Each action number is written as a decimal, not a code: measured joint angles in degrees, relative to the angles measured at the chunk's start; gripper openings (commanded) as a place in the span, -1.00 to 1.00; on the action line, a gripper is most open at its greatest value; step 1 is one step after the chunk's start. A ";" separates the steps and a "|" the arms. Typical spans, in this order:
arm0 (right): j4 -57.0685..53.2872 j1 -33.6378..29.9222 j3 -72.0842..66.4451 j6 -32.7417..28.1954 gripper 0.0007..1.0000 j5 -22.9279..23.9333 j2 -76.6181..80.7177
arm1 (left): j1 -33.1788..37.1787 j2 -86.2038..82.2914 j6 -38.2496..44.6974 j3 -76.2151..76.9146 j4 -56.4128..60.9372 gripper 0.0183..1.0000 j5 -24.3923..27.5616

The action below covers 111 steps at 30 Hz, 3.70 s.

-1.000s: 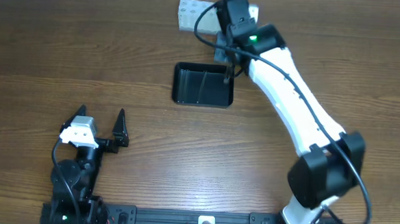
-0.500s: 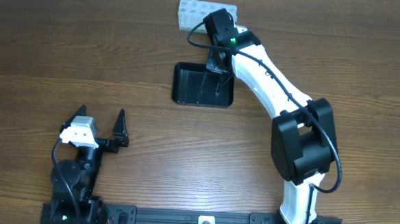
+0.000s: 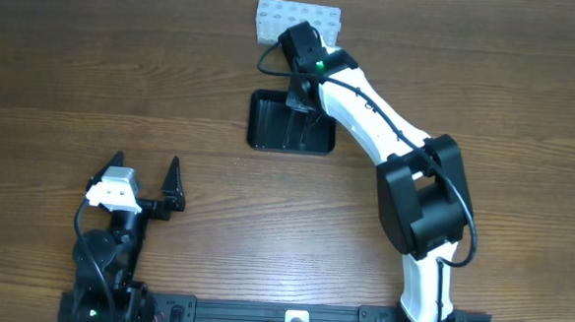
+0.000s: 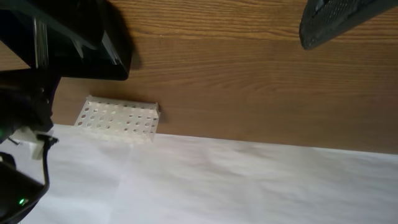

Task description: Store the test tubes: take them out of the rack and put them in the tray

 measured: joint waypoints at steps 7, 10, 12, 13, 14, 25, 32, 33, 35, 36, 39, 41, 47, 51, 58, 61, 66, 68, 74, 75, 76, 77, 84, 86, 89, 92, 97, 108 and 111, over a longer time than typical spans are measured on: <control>-0.07 0.00 0.02 0.24 -0.50 -0.02 0.11 | 0.00 0.00 0.00 0.00 0.00 1.00 0.00; -0.04 0.00 0.00 0.35 -0.39 -0.02 0.11 | 0.00 0.00 0.00 0.00 0.00 1.00 0.00; 0.00 0.00 0.02 0.37 -0.30 0.00 0.11 | 0.00 0.00 0.00 0.00 0.00 1.00 0.00; 0.09 0.02 0.02 0.39 -0.24 -0.02 0.11 | 0.00 0.00 0.02 0.00 0.00 1.00 0.00; 0.28 0.02 0.02 0.07 -0.09 0.04 0.11 | 0.00 0.00 0.02 0.00 0.00 1.00 0.00; 7.82 -1.40 -0.96 -10.91 0.82 3.72 -7.37 | 0.00 0.00 0.00 0.00 0.00 1.00 0.00; 17.55 -14.95 -2.97 -23.50 0.98 3.98 -26.25 | 0.00 0.00 0.02 0.00 0.02 1.00 0.00; 19.28 -17.86 -4.61 -25.03 0.99 3.61 -29.35 | 0.00 0.00 0.00 0.00 0.00 1.00 0.00; 21.22 -22.60 -8.55 -27.21 0.98 3.19 -34.97 | 0.00 0.00 0.02 0.00 0.00 1.00 0.00; 22.23 -24.50 -11.02 -28.11 0.99 3.04 -37.64 | 0.00 0.00 0.00 0.00 0.02 1.00 0.02; 26.27 -28.59 -20.68 -29.77 0.98 2.80 -45.81 | 0.00 0.00 0.02 0.00 0.00 1.00 0.00; 30.95 -29.59 -29.20 -30.86 0.98 2.58 -51.56 | 0.00 0.00 0.00 0.00 0.00 1.00 0.00; 38.23 -28.13 -51.49 -33.24 0.98 2.64 -69.13 | 0.00 0.00 0.02 0.00 0.00 1.00 0.00; 38.53 -27.45 -62.82 -33.92 0.98 2.86 -81.72 | -0.02 0.00 0.00 0.00 0.00 1.00 0.00; 37.68 -27.43 -75.23 -34.29 0.98 3.30 -96.87 | 0.00 0.00 0.02 0.00 0.00 1.00 0.00; 37.79 -27.41 -78.58 -34.29 0.98 3.32 -100.85 | 0.00 0.00 0.02 0.00 0.02 1.00 0.00; 39.93 -26.03 -82.84 -34.32 0.98 3.76 -105.68 | 0.00 0.00 0.00 0.00 0.00 1.00 0.00; 41.03 -25.14 -83.76 -34.38 0.99 3.91 -106.64 | 0.00 0.00 0.02 0.00 0.00 1.00 0.02; 46.80 -24.02 -87.62 -34.56 0.98 4.11 -108.26 | 0.00 0.00 0.00 0.00 0.00 1.00 0.00; 47.45 -24.02 -88.41 -34.56 0.98 4.13 -108.65 | 0.00 0.00 0.00 0.00 0.00 1.00 0.00; 48.19 -24.02 -89.22 -34.51 0.99 4.13 -109.13 | 0.00 0.00 0.02 0.00 0.00 1.00 0.00; 48.85 -24.02 -90.38 -34.53 0.99 4.13 -110.12 | 0.00 0.00 0.00 0.00 0.00 1.00 0.00; 47.08 -24.02 -94.05 -34.77 0.98 4.15 -118.01 | 0.00 0.00 0.00 0.00 0.00 1.00 0.00; 46.07 -24.04 -94.23 -35.17 0.98 4.17 -120.04 | 0.00 0.00 0.00 0.00 0.00 1.00 0.00; 45.81 -24.02 -94.25 -35.85 0.99 4.17 -120.56 | 0.00 0.00 0.00 0.00 0.02 1.00 0.00; 45.53 -24.02 -94.27 -36.09 0.98 4.17 -120.56 | -0.02 0.00 0.02 0.00 0.00 1.00 0.00; 43.76 -24.04 -94.27 -36.28 0.99 4.17 -120.56 | 0.00 0.00 0.00 0.00 0.00 1.00 0.00; 43.76 -24.04 -94.27 -36.52 0.98 4.17 -120.56 | 0.00 0.00 0.00 0.00 0.00 1.00 0.00; 43.76 -24.04 -94.27 -36.52 0.99 4.17 -120.56 | 0.00 0.00 0.00 0.00 0.00 1.00 0.00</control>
